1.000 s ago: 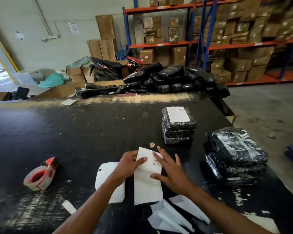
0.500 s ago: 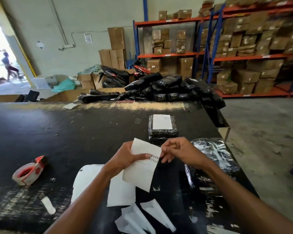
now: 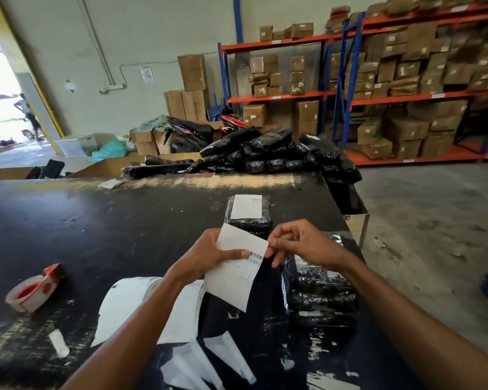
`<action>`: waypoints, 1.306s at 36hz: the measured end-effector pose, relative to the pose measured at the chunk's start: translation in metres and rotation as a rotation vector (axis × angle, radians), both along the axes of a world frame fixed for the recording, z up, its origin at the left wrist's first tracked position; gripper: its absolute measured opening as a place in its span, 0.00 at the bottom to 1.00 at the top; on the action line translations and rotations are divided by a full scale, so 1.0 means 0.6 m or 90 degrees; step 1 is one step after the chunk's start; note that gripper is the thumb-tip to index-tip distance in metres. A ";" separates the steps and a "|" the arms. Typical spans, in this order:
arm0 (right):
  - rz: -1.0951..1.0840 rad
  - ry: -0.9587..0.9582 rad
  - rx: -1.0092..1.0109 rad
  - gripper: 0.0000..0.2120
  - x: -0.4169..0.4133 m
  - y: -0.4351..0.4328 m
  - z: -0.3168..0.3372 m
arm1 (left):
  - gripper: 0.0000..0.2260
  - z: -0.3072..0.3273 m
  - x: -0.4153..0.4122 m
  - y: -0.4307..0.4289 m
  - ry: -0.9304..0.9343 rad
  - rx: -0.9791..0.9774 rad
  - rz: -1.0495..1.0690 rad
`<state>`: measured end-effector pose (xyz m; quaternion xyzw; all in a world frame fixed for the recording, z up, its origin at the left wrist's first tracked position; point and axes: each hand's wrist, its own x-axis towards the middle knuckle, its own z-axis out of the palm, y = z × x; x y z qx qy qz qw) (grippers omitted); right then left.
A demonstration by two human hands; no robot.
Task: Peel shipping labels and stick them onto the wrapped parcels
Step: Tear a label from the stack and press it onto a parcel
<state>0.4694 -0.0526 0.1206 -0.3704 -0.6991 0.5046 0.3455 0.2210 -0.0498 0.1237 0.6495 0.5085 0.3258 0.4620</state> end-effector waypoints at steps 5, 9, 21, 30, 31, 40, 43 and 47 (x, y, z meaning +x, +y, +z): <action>0.001 -0.005 0.005 0.11 0.005 0.000 -0.002 | 0.16 0.000 0.005 -0.001 -0.007 -0.006 -0.001; 0.007 0.000 0.002 0.11 0.002 -0.005 0.000 | 0.17 -0.006 0.002 0.002 -0.012 -0.013 -0.003; -0.020 0.073 0.030 0.05 -0.050 -0.004 0.003 | 0.16 -0.016 0.050 -0.027 -0.041 0.166 -0.027; -0.037 0.069 0.033 0.08 -0.051 -0.011 0.001 | 0.13 -0.009 0.052 -0.026 -0.137 0.071 -0.086; -0.046 0.066 0.036 0.08 -0.048 -0.011 0.000 | 0.13 -0.009 0.052 -0.026 -0.155 0.056 -0.088; -0.240 0.135 0.056 0.05 -0.022 -0.027 0.002 | 0.11 -0.025 0.072 -0.024 -0.223 -0.012 -0.071; -0.225 0.168 0.074 0.05 -0.015 -0.036 0.004 | 0.10 -0.023 0.087 -0.025 -0.247 -0.038 -0.083; -0.224 0.068 0.131 0.08 0.014 -0.043 0.001 | 0.10 -0.021 0.107 -0.027 -0.277 -0.062 -0.093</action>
